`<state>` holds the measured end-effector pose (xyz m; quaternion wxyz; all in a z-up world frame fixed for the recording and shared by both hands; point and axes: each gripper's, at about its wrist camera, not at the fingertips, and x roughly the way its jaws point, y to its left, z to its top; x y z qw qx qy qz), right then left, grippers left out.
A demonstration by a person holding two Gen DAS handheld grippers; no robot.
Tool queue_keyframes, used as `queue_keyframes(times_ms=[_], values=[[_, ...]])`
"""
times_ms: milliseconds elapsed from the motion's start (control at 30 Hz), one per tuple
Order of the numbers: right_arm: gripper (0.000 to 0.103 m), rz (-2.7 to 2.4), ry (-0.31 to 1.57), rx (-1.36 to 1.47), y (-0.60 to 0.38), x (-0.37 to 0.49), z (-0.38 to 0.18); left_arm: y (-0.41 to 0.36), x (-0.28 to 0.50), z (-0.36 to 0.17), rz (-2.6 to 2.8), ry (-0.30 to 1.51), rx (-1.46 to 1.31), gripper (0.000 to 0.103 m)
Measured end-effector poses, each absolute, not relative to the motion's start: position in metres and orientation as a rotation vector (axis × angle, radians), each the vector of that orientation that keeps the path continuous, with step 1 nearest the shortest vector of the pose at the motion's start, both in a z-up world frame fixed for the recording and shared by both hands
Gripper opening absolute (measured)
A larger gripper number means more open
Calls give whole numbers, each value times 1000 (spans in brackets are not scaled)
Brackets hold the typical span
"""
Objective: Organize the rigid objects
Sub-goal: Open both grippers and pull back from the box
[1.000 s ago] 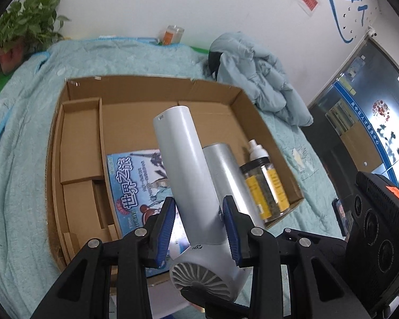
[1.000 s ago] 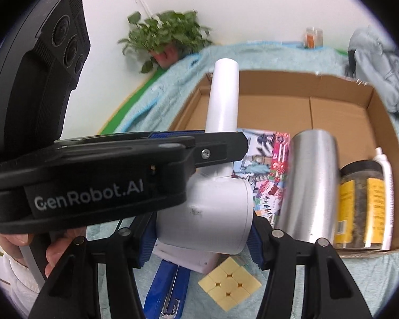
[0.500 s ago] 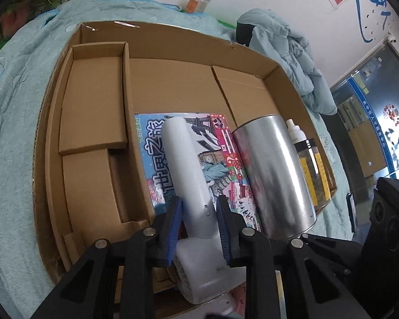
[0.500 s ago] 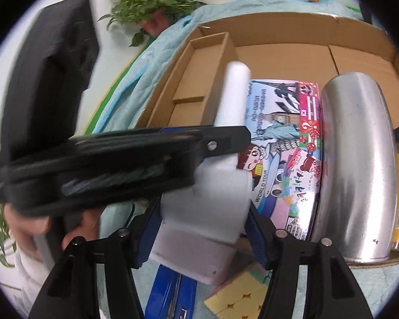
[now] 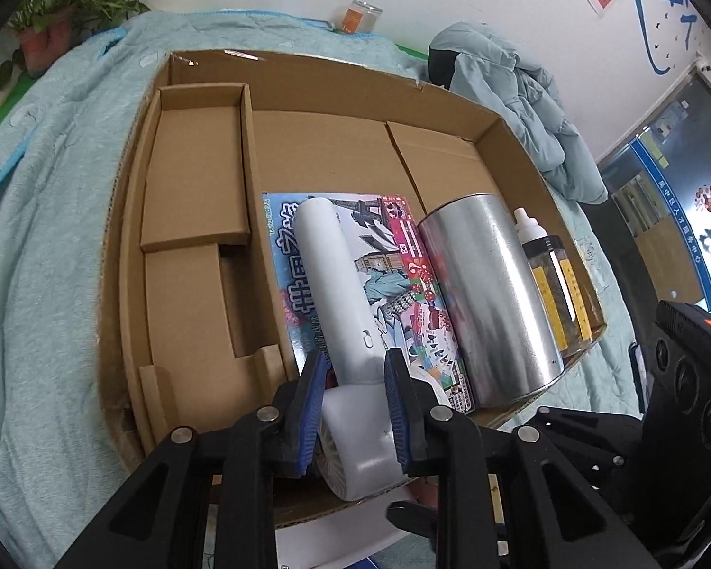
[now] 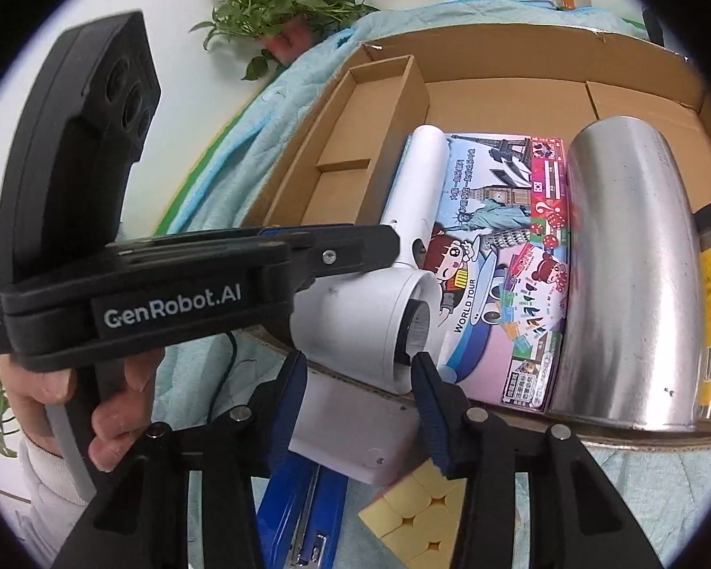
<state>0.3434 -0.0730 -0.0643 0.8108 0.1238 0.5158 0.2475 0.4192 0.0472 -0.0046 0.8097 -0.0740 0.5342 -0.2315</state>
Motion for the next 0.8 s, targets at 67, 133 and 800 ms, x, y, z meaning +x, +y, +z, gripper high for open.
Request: queue_keyframes(times_ms=[67, 133, 800], values=[[49, 519, 1115, 263, -75, 342, -61, 48, 415, 0, -481, 1124, -152, 24], [55, 507, 1110, 256, -76, 340, -54, 49, 407, 9, -461, 1076, -130, 25], [83, 533, 903, 114, -134, 226, -65, 52, 194, 44, -130, 666, -130, 102]])
